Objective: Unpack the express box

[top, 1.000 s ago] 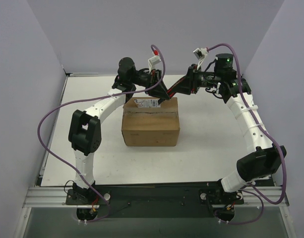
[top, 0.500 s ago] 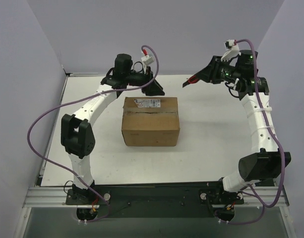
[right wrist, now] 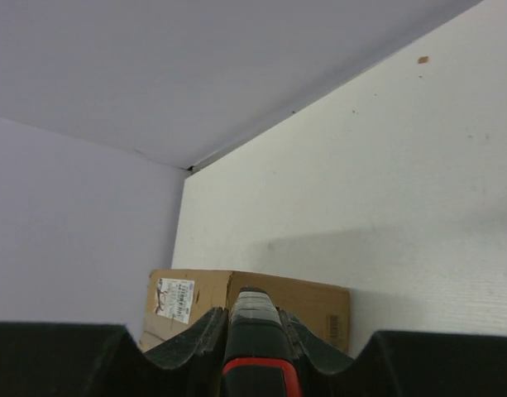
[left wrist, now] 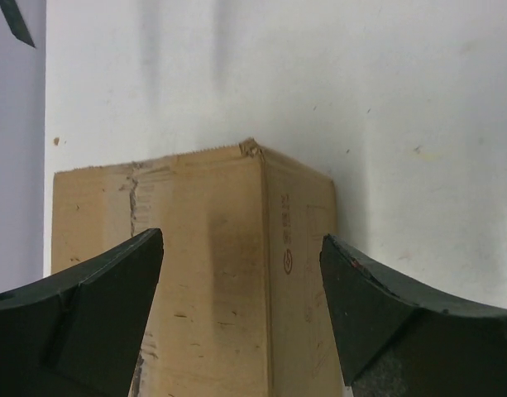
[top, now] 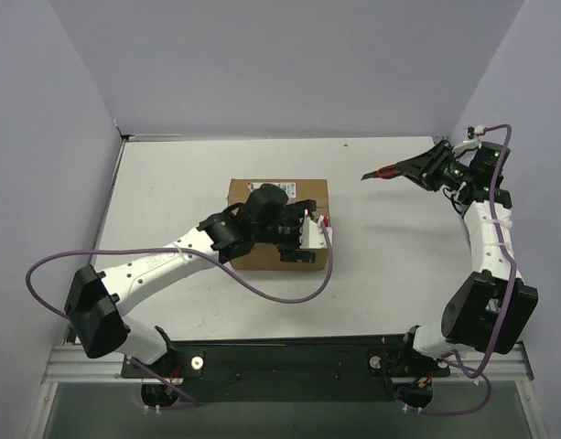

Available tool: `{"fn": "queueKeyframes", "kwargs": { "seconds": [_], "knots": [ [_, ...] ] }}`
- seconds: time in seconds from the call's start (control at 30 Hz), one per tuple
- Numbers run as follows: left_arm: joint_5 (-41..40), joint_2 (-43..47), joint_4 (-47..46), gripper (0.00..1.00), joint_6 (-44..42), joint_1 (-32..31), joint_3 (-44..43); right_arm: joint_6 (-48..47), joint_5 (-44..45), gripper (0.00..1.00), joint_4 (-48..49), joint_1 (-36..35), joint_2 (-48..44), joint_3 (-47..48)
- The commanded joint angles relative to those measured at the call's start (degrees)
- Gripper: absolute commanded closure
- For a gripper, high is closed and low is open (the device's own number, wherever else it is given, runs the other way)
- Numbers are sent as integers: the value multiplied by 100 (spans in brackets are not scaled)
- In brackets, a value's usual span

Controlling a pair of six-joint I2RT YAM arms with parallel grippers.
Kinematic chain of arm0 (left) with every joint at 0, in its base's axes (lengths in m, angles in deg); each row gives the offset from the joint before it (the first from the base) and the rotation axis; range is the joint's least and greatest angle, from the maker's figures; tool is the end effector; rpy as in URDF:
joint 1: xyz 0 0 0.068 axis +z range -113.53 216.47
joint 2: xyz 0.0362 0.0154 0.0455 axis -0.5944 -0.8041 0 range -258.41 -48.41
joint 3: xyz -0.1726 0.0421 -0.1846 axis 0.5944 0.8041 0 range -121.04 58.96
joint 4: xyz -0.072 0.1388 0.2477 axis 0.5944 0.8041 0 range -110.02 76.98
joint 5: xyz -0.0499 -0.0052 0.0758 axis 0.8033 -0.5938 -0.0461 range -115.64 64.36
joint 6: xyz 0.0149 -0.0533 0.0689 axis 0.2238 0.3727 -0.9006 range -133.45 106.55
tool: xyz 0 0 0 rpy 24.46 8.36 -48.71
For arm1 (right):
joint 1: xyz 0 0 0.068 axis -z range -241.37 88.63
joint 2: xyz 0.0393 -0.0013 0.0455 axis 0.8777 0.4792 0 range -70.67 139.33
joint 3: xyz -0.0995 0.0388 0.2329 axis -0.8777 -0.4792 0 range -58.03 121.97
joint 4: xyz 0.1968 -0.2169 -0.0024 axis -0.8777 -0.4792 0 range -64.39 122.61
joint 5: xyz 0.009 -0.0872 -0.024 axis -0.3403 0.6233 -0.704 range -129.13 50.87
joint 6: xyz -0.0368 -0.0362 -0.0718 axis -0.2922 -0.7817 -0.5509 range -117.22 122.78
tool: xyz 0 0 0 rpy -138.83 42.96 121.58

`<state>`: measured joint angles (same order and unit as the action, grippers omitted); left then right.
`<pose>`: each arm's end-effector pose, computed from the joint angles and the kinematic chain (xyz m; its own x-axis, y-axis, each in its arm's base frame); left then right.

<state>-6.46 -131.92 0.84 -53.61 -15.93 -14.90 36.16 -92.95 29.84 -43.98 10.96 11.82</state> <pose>0.2263 -0.3360 0.2961 0.3573 0.5343 -0.7660 0.9036 0.0096 0.4282 0.3866 -0.0546 0.3293 -0.5133 0.5011 -0.6967 -0.3434 0.6241 0.7019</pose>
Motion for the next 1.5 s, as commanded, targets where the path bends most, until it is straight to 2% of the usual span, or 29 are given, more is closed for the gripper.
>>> {"fn": "queueKeyframes", "kwargs": {
  "seconds": [0.0, 0.13, 0.27, 0.33, 0.4, 0.43, 0.53, 0.7, 0.8, 0.93, 1.03, 1.2, 1.33, 1.47],
  "knots": [
    [-1022, 1, -1075, 14, -914, -103, 513, 1266, -1279, 100, 2216, 142, -199, -672],
    [-1205, -131, -1339, 13, -1152, -86, 786, 1205, -1368, 100, 2122, 142, -156, -840],
    [-1346, -131, -1515, 14, -792, 142, 812, 969, -1455, 100, 2043, 28, -156, -999],
    [-1382, -52, -1463, 15, -783, 361, 856, 1134, -1412, 100, 2095, 10, -86, -1095],
    [-1233, 167, -1304, 16, -844, 555, 987, 1754, -1420, 100, 2541, 19, -33, -1262],
    [-1111, 237, -1261, 16, -1001, 764, 1066, 1976, -1420, 100, 3171, 19, -33, -1480],
    [-1057, 501, -1199, 16, -1353, 968, 1348, 2610, -1386, 100, 4095, -86, 64, -1745],
    [-793, 809, -1119, 16, -1662, 864, 1533, 3235, -1227, 100, 4942, -288, 353, -1773],
    [-863, 696, -1173, 14, -1276, 644, 1306, 3578, -1140, 100, 5303, -350, 687, -1597],
    [-1214, 431, -734, 16, -1143, 582, 821, 3333, -1087, 100, 4990, -359, 943, -1299],
    [-1153, 685, -575, 15, -1362, 959, 987, 2937, -1060, 100, 4575, -324, 978, -1149],
    [-1223, 1152, -92, 15, -1950, 1810, 1497, 2797, -1095, 100, 4487, -315, 952, -1148],
    [-1593, 1118, -302, 16, -1654, 2392, 1437, 2480, -1017, 100, 4179, -464, 777, -1166],
    [-952, 1126, 84, 17, -1451, 2253, 1085, 2401, -507, 100, 3863, -622, 443, -1429]
  ]
}}
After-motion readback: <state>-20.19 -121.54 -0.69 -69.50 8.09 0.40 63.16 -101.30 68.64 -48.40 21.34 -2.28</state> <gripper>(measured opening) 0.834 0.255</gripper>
